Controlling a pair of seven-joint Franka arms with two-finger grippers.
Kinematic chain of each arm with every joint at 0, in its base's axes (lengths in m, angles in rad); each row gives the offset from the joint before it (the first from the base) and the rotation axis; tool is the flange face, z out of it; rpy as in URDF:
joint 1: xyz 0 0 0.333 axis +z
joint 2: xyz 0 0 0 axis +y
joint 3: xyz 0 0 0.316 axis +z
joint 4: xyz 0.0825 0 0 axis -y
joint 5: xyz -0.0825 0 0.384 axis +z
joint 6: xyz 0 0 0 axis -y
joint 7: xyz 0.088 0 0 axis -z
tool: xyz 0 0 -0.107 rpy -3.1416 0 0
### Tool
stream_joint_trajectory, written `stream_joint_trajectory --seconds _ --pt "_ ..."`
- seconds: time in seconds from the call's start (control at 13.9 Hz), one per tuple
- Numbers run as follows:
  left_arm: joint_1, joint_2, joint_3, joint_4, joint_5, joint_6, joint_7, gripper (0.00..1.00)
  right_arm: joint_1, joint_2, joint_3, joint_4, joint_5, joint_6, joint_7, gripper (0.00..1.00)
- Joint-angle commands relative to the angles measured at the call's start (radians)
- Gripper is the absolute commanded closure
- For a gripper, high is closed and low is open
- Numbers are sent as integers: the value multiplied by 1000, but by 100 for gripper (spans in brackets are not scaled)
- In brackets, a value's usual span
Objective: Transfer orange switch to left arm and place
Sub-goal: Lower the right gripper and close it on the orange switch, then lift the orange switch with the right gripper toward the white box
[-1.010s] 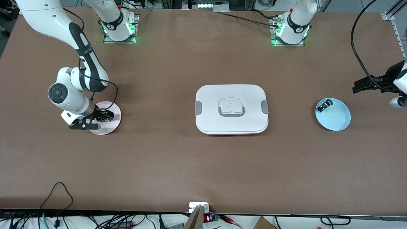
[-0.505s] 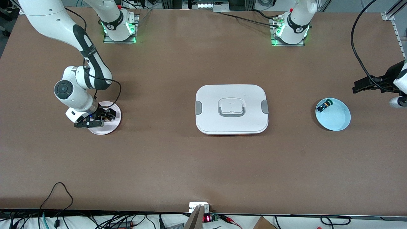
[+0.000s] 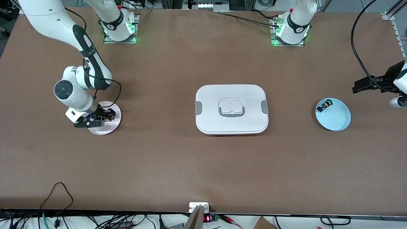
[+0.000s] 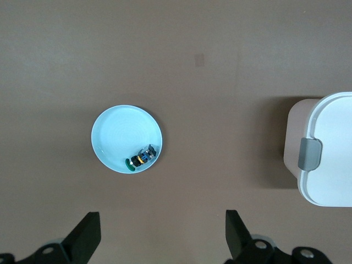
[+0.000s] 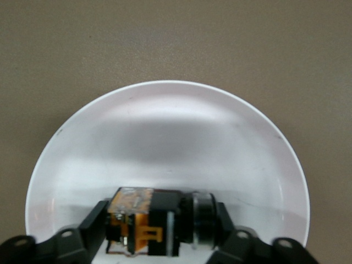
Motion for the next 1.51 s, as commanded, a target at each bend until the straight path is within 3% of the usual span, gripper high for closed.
stream_joint_trajectory --seconds 0.0,0.29,0.65,0.87,1.08,1.3,1.44 --pt "3 -6 2 -4 -13 3 7 0 -5 -26 12 21 5 -87 -30 66" --pt "3 -6 2 -6 -13 3 7 0 -5 -71 55 75 13 -222 -69 77" --pt "3 -6 2 -6 -15 2 9 0 -3 -161 87 202 22 -475 -99 77" --pt "4 -8 2 -6 -18 0 6 0 3 -206 89 321 123 -620 -199 77" --pt "4 -8 2 -4 -19 -2 6 0 13 -218 108 487 145 -803 -207 78" --pt "6 -8 15 -4 -57 -20 6 0 10 -250 171 570 169 -882 -304 79" --pt "14 -8 24 -4 -79 -28 6 0 10 -276 202 593 284 -871 -393 80"
